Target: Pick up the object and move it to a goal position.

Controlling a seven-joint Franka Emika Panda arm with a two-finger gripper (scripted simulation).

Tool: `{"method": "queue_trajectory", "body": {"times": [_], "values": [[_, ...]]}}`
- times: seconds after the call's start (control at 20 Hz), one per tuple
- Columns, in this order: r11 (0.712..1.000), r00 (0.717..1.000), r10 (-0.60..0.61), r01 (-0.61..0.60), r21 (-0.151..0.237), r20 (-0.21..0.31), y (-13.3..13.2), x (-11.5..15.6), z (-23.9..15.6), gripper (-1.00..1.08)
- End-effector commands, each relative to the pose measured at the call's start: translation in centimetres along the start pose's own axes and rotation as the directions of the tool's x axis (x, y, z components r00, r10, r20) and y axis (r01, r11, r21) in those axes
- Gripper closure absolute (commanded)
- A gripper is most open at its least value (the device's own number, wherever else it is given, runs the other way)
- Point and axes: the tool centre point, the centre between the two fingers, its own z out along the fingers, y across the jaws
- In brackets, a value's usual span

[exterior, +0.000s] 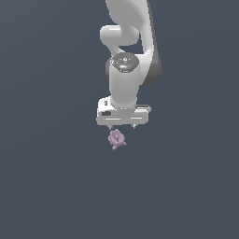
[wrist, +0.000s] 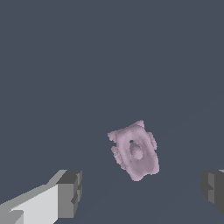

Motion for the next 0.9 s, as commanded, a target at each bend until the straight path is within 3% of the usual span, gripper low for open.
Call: {"method": "queue_trajectory", "body": {"times": [0.0,0.45,0.85], "values": [[1.000,1.000,0.000,0.000,0.000,0.000,0.00,0.00,0.00,-0.92],[0.998,0.998,-0.063,0.063,-0.025,-0.018,-0.33,0.23,-0.93,-0.92],[0.997,0.997,-0.076,0.075,-0.024,-0.017,-0.21,0.17,-0.54,-0.92]]}}
